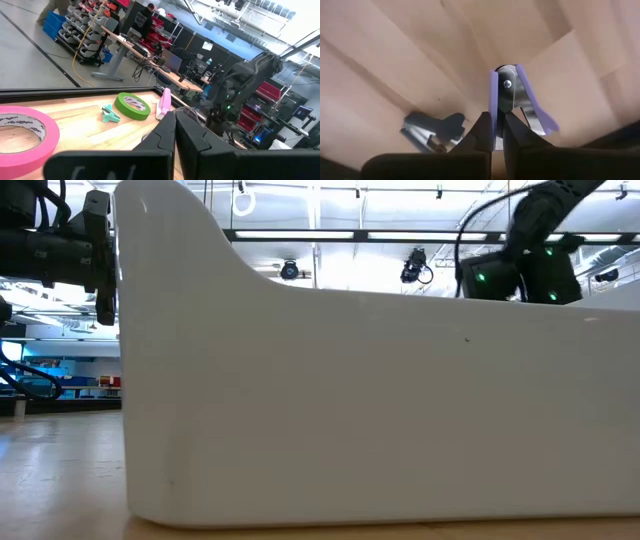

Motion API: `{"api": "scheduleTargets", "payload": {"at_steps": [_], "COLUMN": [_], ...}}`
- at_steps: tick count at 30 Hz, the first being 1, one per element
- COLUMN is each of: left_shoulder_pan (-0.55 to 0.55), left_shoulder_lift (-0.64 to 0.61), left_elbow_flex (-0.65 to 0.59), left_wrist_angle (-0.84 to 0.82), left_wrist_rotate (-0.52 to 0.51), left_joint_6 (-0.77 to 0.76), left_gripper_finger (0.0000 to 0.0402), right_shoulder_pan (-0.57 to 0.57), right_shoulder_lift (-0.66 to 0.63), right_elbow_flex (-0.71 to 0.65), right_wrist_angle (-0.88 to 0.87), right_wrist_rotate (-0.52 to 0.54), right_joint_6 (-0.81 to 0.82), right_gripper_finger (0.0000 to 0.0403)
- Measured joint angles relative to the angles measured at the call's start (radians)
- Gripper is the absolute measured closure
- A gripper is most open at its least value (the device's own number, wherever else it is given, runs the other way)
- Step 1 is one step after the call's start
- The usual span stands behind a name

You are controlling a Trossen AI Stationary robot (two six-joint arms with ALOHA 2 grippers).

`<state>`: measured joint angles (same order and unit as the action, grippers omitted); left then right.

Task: Pick and place Stapler, Stapler remover, tape
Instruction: Put the purple staple remover into the white bin

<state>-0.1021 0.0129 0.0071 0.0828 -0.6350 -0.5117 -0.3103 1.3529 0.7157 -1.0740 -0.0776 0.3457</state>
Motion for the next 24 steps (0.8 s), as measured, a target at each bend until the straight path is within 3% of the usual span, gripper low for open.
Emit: {"api": "scheduleTargets", "payload": {"at_steps": [9,14,19,24], "left_shoulder_pan": [0.0,0.0,0.0,0.0], "left_shoulder_lift": [0.0,0.0,0.0,0.0], "left_elbow_flex": [0.0,0.0,0.0,0.0], "left_wrist_angle": [-0.001,-0.001,-0.001,-0.001], "left_wrist_rotate": [0.0,0.0,0.0,0.0], "left_joint_6": [0.0,0.001,0.001,0.001], "left_gripper_finger": [0.0388,0.0388,0.0388,0.0388], "right_shoulder_pan": [0.0,0.035,0.161,0.367], "right_shoulder_lift": [0.0,0.0,-0.001,0.001], "right_elbow_flex": [0.351,0.595,0.75,0.791], "right_wrist_angle": [-0.305,-0.436,-0.44,-0.313], "right_wrist_rotate": [0.069,0.055,-0.033,-0.038], "right_joint_6": [-0.093,-0.046,0.078,0.266], "right_gripper_finger": [0.0393,0.0393,0.0393,0.0393]}}
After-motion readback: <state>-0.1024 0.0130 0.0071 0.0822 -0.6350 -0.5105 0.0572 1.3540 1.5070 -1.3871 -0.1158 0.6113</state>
